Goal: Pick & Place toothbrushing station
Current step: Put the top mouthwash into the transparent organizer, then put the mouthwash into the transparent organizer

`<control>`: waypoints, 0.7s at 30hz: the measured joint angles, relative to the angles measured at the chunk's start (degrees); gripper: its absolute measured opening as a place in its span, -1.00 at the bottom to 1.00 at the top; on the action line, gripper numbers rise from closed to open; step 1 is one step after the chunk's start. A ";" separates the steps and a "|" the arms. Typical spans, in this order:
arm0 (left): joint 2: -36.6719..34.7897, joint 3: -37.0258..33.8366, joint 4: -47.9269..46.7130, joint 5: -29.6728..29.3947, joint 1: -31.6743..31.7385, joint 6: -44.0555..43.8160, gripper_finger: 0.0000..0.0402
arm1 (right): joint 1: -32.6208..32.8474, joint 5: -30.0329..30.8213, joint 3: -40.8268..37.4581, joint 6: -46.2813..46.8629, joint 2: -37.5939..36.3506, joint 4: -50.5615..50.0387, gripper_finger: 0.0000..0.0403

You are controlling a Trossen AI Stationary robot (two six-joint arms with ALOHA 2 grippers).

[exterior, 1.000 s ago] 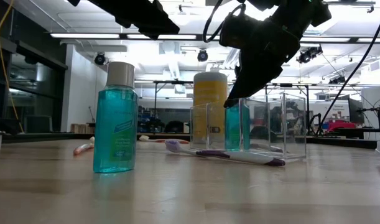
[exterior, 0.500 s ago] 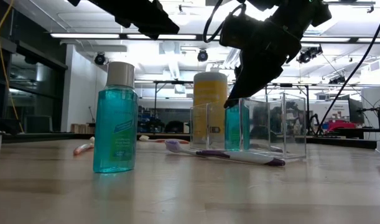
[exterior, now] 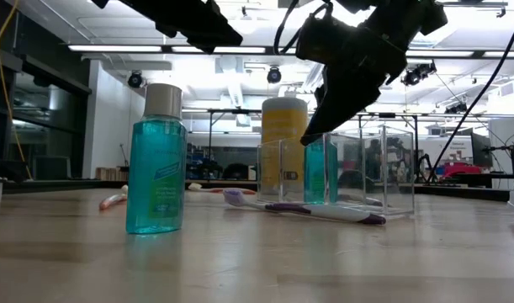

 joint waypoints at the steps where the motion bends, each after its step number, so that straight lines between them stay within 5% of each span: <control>1: 0.00 0.00 0.01 0.00 0.01 -0.01 -0.44 | -0.11 -0.22 0.26 -0.18 -0.07 0.04 -0.29; 21: 0.02 0.02 -0.22 1.37 -0.02 -0.14 -0.44 | -0.42 4.29 0.66 -1.41 -12.91 -3.20 -0.29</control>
